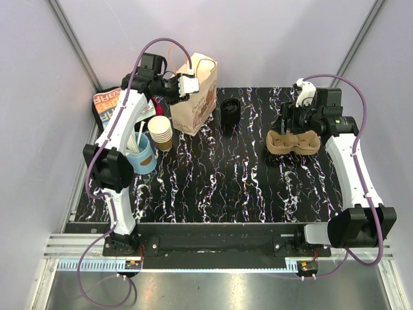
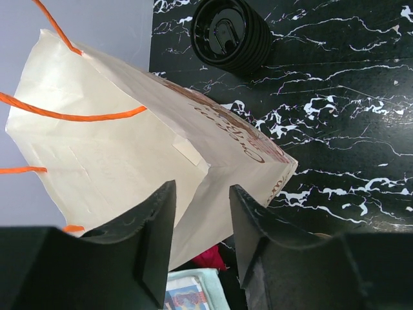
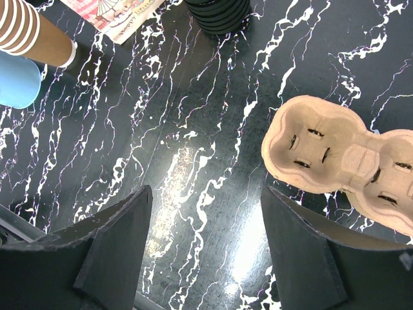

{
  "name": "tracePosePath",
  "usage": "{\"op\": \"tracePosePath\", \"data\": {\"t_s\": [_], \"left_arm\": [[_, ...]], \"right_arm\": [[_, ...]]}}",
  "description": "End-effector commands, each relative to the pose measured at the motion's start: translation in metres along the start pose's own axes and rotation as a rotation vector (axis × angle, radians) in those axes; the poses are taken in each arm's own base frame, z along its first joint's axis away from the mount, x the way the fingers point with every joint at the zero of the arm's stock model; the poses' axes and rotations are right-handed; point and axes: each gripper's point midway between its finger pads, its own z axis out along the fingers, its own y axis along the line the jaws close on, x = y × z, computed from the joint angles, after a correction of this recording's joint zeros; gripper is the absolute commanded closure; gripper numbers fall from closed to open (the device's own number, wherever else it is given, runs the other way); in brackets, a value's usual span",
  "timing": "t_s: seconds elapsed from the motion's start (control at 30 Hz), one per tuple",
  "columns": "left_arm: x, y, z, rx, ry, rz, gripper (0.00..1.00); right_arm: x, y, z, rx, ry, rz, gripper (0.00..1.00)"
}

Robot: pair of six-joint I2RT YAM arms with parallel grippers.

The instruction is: Pack the takeout coffee

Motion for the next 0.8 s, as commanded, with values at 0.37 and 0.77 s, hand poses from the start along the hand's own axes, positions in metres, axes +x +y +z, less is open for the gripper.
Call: {"op": "tracePosePath", "data": {"t_s": [0.37,0.77], "left_arm": [[-0.013,0.003,-0.003,-0.019,-0.02,0.031,0.84],[-0.035,-0.007,-0.002,-0.012,-0.034,0.011,0.93]], "right_arm": [[-0.011,0.002,-0.003,0.002,-0.049,-0.02,0.26],[-0.011,0.003,-0.006,0.005,-0.06,-0.025,0.25]]}}
